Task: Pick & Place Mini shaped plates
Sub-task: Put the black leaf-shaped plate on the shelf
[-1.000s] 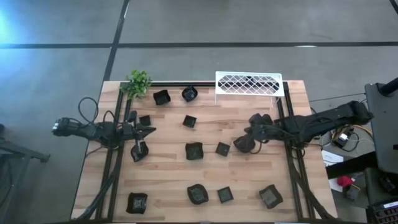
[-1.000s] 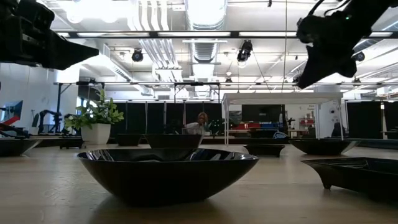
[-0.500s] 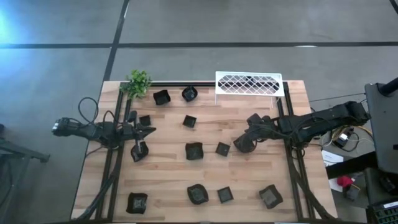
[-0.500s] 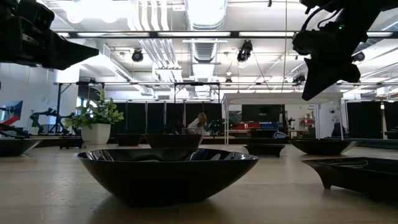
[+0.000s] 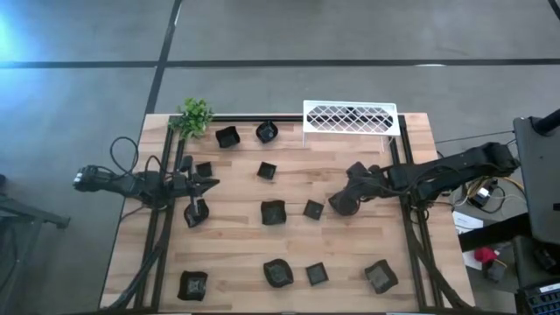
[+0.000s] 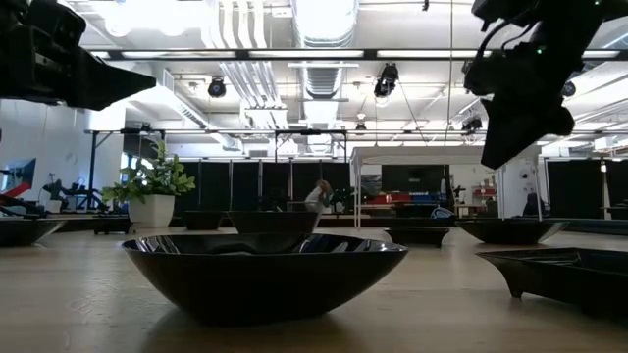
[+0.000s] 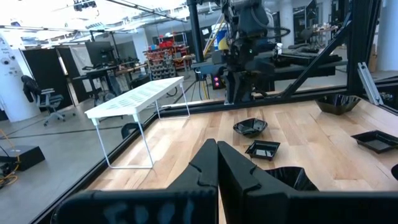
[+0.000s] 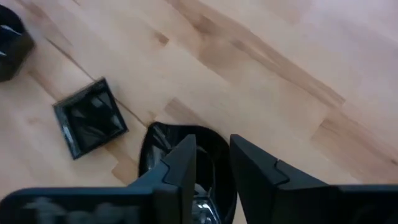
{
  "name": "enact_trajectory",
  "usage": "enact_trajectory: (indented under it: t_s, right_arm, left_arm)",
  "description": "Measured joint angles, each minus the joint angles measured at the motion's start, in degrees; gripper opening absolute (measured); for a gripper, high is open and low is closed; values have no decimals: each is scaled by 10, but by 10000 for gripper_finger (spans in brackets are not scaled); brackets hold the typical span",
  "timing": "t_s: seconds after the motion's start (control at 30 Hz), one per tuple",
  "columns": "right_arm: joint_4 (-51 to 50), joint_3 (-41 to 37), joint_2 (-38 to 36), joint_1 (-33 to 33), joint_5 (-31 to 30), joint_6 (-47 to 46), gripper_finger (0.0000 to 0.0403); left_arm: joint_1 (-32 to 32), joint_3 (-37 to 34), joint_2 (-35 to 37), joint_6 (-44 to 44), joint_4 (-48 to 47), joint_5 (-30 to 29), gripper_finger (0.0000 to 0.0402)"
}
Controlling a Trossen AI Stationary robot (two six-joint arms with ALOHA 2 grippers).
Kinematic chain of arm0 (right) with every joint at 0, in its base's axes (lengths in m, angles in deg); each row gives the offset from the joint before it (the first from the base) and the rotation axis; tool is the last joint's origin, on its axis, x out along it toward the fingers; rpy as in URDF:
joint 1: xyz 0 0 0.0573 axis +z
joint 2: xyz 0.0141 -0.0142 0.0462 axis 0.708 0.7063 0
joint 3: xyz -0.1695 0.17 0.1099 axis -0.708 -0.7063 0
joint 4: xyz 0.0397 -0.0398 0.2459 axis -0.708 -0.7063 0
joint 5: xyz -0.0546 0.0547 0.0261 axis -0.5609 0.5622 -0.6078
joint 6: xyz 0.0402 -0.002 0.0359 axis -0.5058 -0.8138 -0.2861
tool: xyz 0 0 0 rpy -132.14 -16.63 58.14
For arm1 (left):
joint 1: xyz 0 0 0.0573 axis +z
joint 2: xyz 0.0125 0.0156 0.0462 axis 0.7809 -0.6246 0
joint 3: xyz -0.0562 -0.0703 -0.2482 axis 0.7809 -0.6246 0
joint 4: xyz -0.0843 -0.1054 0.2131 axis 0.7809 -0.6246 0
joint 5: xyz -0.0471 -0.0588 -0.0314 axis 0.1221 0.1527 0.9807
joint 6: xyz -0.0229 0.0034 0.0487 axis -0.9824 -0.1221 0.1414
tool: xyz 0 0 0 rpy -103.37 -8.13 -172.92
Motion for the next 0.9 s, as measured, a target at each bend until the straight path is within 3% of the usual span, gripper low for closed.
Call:
enact_trajectory:
  t_s: [0.6,0.9]
  right_arm:
    - [1,-3,143,-20,32,-40,95]
    - [2,-3,155,-25,60,-28,87]
  left_arm:
    - [0,0,0,0,0,0,0]
    - [0,0,0,0,0,0,0]
